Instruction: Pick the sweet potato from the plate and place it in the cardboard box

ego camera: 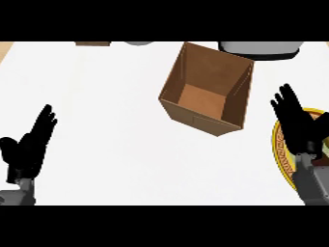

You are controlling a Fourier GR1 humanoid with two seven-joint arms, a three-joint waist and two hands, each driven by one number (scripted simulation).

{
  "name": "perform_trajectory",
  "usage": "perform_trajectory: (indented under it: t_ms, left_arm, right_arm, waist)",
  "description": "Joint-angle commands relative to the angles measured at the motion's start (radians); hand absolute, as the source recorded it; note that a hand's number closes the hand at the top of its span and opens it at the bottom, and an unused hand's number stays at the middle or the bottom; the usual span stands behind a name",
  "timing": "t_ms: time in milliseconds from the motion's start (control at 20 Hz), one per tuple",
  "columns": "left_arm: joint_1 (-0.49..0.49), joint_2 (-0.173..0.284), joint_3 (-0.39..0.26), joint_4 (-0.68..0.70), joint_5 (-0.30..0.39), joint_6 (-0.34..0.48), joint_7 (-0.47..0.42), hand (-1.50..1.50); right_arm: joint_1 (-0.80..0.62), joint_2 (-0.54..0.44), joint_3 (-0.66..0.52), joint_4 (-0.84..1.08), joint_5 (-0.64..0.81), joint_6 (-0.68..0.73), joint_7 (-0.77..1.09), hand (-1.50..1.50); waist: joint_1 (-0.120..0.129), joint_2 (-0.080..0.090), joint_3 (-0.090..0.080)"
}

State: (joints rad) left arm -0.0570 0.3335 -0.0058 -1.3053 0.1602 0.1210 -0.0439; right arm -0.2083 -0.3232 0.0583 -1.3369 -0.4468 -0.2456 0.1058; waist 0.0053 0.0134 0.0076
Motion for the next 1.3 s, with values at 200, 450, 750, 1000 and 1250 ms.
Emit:
perform_trajectory:
  t_ms: [200, 450, 750, 1000, 1250]
  left_arm:
    - [-0.028, 0.059, -0.029, -0.050, -0.097, 0.030, -0.002, 0.00]
    - [-0.003, 0.017, -0.090, -0.109, -0.149, 0.075, 0.052, 0.00]
    - [0.053, 0.018, -0.099, -0.180, -0.180, 0.087, 0.088, 0.00]
    - [0.025, 0.023, -0.090, -0.177, -0.174, 0.080, 0.109, 0.00]
    - [0.061, -0.012, -0.131, -0.191, -0.199, 0.093, 0.093, 0.00]
  right_arm:
    - [-0.185, -0.155, 0.150, -0.216, 0.084, 0.393, -0.193, -1.50]
    - [-0.021, -0.292, 0.113, -0.136, 0.394, 0.263, -0.522, -1.50]
    - [0.048, -0.395, 0.033, -0.038, 0.408, 0.402, -0.829, -1.50]
    - [-0.037, -0.592, 0.066, -0.017, 0.650, 0.358, -0.786, -1.50]
    - [-0.035, -0.754, 0.158, -0.110, 0.830, 0.430, -0.655, -1.50]
  waist:
    - [0.034, -0.033, -0.004]
    - [-0.010, -0.014, -0.004]
    - [-0.008, -0.015, -0.006]
    - [0.000, -0.014, -0.008]
    - [-0.002, -0.016, -0.011]
